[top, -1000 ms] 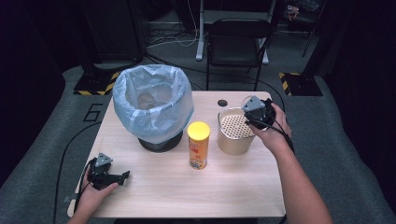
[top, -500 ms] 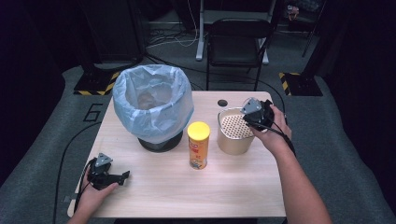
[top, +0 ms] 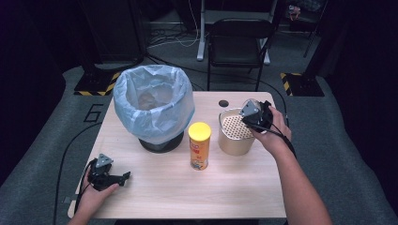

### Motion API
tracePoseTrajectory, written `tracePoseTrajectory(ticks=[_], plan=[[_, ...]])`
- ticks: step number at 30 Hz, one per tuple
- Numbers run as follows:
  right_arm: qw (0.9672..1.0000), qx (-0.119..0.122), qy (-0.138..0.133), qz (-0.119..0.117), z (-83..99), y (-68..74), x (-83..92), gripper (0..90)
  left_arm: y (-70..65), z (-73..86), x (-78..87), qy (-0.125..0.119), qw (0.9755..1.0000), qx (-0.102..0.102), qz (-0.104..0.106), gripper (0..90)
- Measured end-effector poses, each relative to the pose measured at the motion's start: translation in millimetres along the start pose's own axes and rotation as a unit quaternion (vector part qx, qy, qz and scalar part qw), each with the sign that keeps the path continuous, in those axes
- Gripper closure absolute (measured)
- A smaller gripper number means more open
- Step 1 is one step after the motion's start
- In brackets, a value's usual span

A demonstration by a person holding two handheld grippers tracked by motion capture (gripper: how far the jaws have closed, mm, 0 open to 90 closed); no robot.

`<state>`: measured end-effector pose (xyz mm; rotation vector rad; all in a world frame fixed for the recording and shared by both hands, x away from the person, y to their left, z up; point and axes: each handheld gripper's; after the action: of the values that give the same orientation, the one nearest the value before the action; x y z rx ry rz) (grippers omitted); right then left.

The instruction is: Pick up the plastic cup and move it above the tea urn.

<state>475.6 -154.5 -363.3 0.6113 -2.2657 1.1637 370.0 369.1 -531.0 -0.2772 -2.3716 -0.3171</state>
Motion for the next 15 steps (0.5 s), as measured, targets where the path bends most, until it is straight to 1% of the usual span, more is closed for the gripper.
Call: tracePoseTrajectory(ticks=[2,3,4,5,7,8,9,10,11,13,14,15], plan=[[1.0,0.007,0.001,0.002,-0.5,0.5,-0.7,41.3,-0.1,0.1,-0.1,-0.001,1.0,0.0,0.0,0.7],[1.0,0.007,0.001,0.004,-0.6,1.2,-1.0,41.3,-0.1,0.1,-0.1,-0.001,1.0,0.0,0.0,0.7],[0.9999,0.008,0.004,0.005,-0.8,1.7,-1.0,41.3,-0.9,0.7,-1.2,-0.008,0.9999,0.003,-0.005,0.7],[0.9999,0.01,0.006,0.005,-1.1,2.1,-1.1,41.3,-1.0,0.7,-1.3,-0.009,0.9999,0.004,-0.005,0.7],[0.9999,0.009,0.001,0.005,-1.5,3.6,-2.2,41.3,-1.0,0.7,-0.9,-0.006,1.0,0.004,-0.005,0.7],[0.9999,0.014,0.005,0.007,-1.9,3.9,-2.1,41.4,-0.3,0.3,0.5,0.004,1.0,0.001,0.002,0.7],[0.9999,0.014,0.004,0.009,-1.8,4.7,-2.5,41.4,-0.1,0.2,0.7,0.005,1.0,0.0,0.002,0.7],[0.9997,0.021,0.005,0.01,-2.0,4.9,-2.8,41.5,-0.2,0.2,0.7,0.004,1.0,0.001,0.002,0.7],[0.9997,0.021,0.005,0.01,-2.0,4.9,-2.8,41.5,-0.2,0.2,0.7,0.004,1.0,0.001,0.002,0.7],[0.9992,0.035,0.012,0.015,-2.1,6.8,-4.2,41.5,-0.7,0.3,0.4,0.002,1.0,0.005,0.002,0.7],[0.9988,0.043,0.018,0.015,-2.1,7.2,-4.6,41.5,0.1,0.5,-0.6,-0.004,1.0,-0.004,-0.005,0.7],[0.9987,0.043,0.018,0.018,-2.2,8.3,-5.6,41.5,0.0,0.6,-0.7,-0.005,1.0,-0.004,-0.005,0.7]])
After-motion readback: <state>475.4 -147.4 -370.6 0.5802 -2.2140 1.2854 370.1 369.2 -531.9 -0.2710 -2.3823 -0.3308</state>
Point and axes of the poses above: each handheld gripper's, and its own axes: x roughly backward along the jaws, z roughly out of its underside, y roughly to its left, and after that the axes turned 13 degrees about -z, right-handed
